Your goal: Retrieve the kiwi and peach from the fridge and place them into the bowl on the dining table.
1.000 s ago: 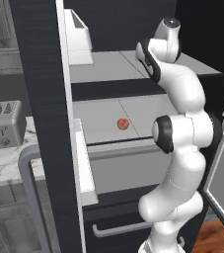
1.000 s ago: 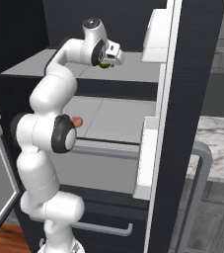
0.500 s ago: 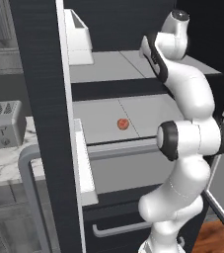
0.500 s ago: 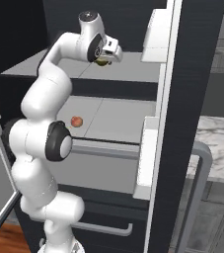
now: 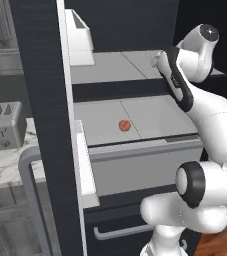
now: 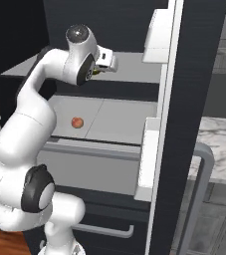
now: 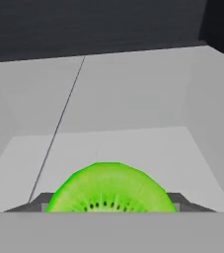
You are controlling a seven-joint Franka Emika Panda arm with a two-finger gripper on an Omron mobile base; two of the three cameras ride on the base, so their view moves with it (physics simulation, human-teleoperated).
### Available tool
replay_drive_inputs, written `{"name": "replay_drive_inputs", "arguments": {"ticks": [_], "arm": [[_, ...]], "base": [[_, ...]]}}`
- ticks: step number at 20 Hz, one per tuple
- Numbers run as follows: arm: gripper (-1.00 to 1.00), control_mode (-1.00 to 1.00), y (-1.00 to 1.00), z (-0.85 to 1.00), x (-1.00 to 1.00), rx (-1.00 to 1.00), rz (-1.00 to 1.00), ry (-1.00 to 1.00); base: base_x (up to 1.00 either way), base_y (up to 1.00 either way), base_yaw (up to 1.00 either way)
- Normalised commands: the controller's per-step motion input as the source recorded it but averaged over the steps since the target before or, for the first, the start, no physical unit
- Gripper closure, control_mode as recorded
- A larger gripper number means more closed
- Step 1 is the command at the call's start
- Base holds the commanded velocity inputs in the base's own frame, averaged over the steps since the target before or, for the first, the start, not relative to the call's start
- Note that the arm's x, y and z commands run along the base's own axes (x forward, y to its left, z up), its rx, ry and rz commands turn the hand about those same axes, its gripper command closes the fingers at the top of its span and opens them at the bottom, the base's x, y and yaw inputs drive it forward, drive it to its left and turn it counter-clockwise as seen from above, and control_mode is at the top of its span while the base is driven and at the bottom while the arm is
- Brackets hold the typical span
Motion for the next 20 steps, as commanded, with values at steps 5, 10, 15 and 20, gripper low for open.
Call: {"name": "replay_drive_inputs", "arguments": {"ticks": [5,10,15,20], "arm": [[1.0,-1.0,0.17,-0.23,-1.0,0.0,0.07,-0.04],[1.0,-1.0,0.01,-0.12,-0.96,0.0,0.07,-0.02],[1.0,1.0,0.0,-0.03,-0.19,0.0,0.01,0.0],[1.0,1.0,0.0,0.0,0.0,0.0,0.0,0.0]], "base": [[0.0,0.0,0.0],[0.0,0.0,0.0],[-0.8,0.0,0.06],[-0.99,0.0,0.07]]}}
